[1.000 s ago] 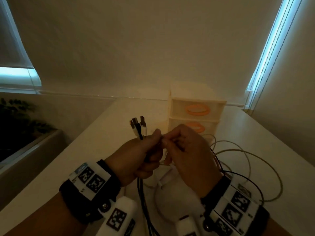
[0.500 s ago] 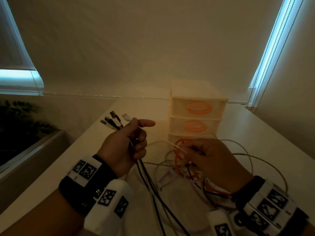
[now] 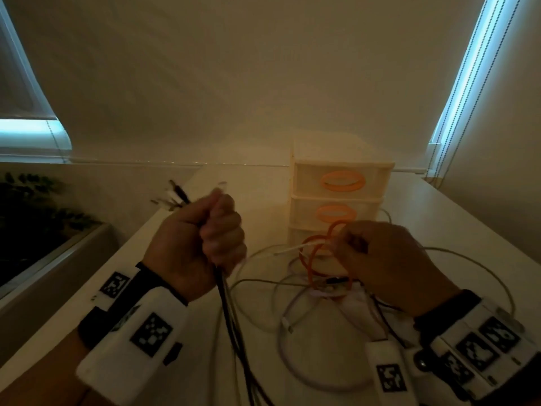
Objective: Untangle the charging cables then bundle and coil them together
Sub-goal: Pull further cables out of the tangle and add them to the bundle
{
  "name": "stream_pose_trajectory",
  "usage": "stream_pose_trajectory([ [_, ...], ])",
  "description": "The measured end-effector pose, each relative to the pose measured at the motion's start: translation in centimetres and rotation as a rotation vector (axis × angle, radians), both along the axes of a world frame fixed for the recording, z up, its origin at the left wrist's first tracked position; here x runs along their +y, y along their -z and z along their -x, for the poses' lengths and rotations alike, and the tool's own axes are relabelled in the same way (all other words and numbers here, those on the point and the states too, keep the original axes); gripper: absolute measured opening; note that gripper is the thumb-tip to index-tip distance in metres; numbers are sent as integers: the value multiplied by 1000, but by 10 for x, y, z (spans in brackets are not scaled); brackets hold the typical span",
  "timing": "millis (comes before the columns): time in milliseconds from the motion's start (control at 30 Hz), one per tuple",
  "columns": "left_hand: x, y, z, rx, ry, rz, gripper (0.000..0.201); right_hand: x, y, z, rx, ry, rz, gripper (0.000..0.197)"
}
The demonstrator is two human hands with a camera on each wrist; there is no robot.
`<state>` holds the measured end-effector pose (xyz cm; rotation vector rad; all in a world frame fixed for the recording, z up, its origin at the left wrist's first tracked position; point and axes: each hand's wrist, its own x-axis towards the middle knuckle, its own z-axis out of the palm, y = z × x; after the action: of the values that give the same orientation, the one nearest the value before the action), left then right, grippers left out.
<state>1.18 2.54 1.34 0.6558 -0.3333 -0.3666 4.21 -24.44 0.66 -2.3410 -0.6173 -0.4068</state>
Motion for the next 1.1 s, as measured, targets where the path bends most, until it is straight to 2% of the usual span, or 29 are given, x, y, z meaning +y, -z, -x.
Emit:
stream_pose_trajectory([
  [67, -11, 5, 6, -35, 80, -212, 35, 8, 4, 1, -163, 84, -81, 20],
  [133, -22, 11, 10, -59, 113, -411, 37, 19, 6, 4, -229, 67, -170, 20],
  [167, -25, 13, 12, -54, 128, -451, 38, 25, 6, 6, -252, 34, -218, 19],
  [233, -29, 14, 14, -17, 130, -436, 39, 32, 5, 10, -244, -62, -319, 17],
  [333, -32, 12, 10, 45, -5, -252, 41, 37, 5, 16, -85, -259, -427, 8],
  [433, -35, 7, 7, 80, -192, -137, 42, 39, 13, 18, 59, -398, -237, 19],
  [533, -37, 7, 6, 157, -288, -58, 43, 38, 16, 15, 229, -400, -181, 23],
  [600, -37, 8, 5, 195, -345, -26, 44, 33, 17, 10, 191, -375, -142, 20],
  [700, -32, 6, 3, 193, -341, 32, 41, 27, 17, 5, 102, -352, -64, 16],
  [767, -28, 7, 1, 187, -331, 4, 40, 23, 17, 2, 47, -340, -48, 19],
  [833, -26, 7, 0, 178, -304, -23, 40, 16, 15, -3, -6, -351, 59, 30],
  [900, -25, 8, -1, 164, -281, -22, 40, 7, 13, -7, -16, -380, 263, 52],
  [967, -24, 8, -2, 145, -277, -19, 40, -1, 10, -8, -5, -349, 404, 70],
  [1000, -24, 8, -2, 137, -277, -15, 40, -5, 8, -7, -22, -312, 456, 73],
  [1100, -17, 5, -2, 120, -320, -2, 40, -13, -1, -2, -17, -163, 566, 59],
])
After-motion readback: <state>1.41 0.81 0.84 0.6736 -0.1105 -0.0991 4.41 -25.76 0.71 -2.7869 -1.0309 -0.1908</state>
